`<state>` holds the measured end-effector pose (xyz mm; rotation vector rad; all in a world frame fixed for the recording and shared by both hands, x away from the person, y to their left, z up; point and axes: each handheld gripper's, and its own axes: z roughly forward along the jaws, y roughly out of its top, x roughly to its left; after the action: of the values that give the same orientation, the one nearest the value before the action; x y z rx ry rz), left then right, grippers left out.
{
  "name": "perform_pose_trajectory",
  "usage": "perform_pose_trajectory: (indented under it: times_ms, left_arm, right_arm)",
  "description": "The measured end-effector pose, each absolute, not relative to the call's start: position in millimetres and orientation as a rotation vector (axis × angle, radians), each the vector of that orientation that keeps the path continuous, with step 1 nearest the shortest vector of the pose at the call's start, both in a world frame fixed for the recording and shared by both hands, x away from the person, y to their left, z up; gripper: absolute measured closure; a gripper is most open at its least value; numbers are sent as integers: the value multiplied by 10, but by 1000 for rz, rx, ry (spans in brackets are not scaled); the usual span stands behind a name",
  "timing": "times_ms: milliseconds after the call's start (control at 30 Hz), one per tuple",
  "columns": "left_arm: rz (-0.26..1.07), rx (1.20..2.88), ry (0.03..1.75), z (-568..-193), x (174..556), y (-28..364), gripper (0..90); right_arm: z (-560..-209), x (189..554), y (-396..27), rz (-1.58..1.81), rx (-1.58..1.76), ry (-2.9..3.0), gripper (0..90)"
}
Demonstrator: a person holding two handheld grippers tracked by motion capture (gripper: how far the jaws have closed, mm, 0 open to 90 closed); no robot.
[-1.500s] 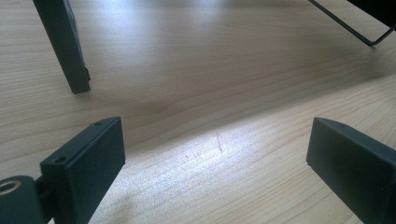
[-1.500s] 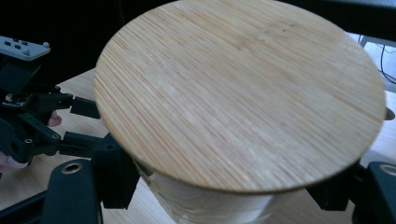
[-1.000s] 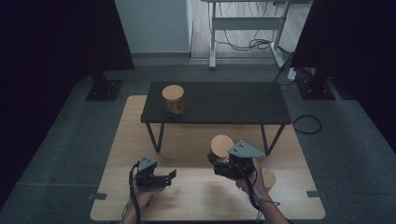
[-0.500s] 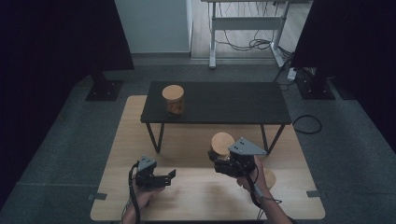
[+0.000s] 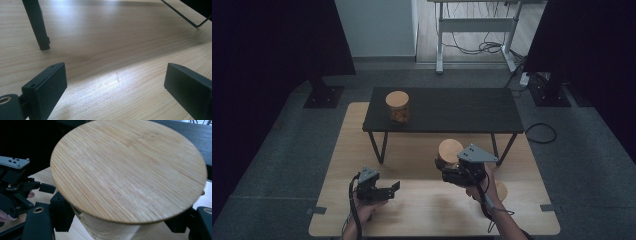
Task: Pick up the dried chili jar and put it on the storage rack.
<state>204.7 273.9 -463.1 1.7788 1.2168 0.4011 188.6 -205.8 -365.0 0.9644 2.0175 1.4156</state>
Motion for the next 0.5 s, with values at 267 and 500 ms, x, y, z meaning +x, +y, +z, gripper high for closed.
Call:
perform_pose_trajectory:
  times_ms: [267,500]
  left_arm:
    - [401,1782,1215,-4632,2048,2732,41]
    - [401,1780,1217,-4632,2048,2736,41]
  right_arm:
    - [-3567,1918,-2055,1417,952,2025,249]
    - [-3514,1936,-2027,1412,938,2023,249]
